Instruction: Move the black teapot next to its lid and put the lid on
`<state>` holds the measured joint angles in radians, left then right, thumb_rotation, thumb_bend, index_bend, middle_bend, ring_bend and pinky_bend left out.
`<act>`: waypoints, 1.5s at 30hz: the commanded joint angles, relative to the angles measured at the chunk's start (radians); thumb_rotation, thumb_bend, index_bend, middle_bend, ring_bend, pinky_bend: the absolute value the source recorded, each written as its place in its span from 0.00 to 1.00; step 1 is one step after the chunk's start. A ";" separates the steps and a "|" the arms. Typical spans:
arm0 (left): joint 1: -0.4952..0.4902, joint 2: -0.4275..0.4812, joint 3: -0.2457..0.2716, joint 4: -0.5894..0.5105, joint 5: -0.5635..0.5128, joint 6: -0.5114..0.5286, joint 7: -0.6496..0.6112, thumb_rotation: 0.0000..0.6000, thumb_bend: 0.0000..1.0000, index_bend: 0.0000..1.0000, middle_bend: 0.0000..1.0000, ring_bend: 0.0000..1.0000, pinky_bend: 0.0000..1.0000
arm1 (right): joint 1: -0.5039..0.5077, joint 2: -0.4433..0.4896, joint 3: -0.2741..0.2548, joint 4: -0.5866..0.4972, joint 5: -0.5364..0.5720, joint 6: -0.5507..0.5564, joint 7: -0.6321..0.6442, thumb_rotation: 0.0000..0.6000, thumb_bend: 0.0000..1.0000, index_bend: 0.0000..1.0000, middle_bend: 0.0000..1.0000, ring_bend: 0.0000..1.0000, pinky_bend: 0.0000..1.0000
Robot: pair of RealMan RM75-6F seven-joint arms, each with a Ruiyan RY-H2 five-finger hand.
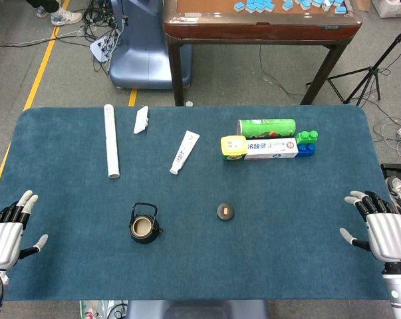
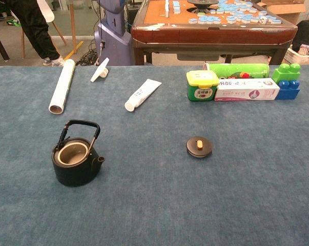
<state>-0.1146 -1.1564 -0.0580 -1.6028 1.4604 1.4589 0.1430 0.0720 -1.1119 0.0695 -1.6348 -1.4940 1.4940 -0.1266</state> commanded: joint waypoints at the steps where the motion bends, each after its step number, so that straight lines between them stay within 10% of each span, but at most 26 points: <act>1: -0.005 0.001 0.000 -0.002 0.002 -0.005 -0.007 1.00 0.25 0.01 0.04 0.11 0.13 | -0.001 -0.001 0.001 0.001 0.001 0.003 0.000 1.00 0.19 0.29 0.24 0.15 0.25; 15: -0.096 0.002 -0.017 0.052 0.035 -0.113 -0.120 1.00 0.25 0.07 0.05 0.11 0.13 | 0.007 0.005 0.046 -0.036 0.000 0.054 -0.069 1.00 0.19 0.29 0.24 0.15 0.25; 23: -0.238 0.013 -0.046 0.053 -0.018 -0.347 -0.234 1.00 0.25 0.08 0.05 0.11 0.13 | 0.030 0.027 0.075 -0.089 0.026 0.039 -0.134 1.00 0.19 0.29 0.24 0.15 0.25; 37: -0.407 -0.088 -0.100 0.099 -0.124 -0.528 -0.163 0.99 0.25 0.31 0.07 0.11 0.13 | 0.031 0.038 0.065 -0.099 0.042 0.022 -0.145 1.00 0.19 0.29 0.24 0.15 0.25; 45: -0.462 -0.097 -0.103 0.044 -0.176 -0.577 -0.073 0.56 0.25 0.37 0.07 0.10 0.12 | 0.022 0.038 0.060 -0.082 0.051 0.026 -0.115 1.00 0.19 0.29 0.24 0.15 0.25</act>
<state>-0.5657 -1.2518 -0.1604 -1.5464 1.2966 0.8927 0.0541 0.0952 -1.0736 0.1306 -1.7191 -1.4447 1.5198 -0.2439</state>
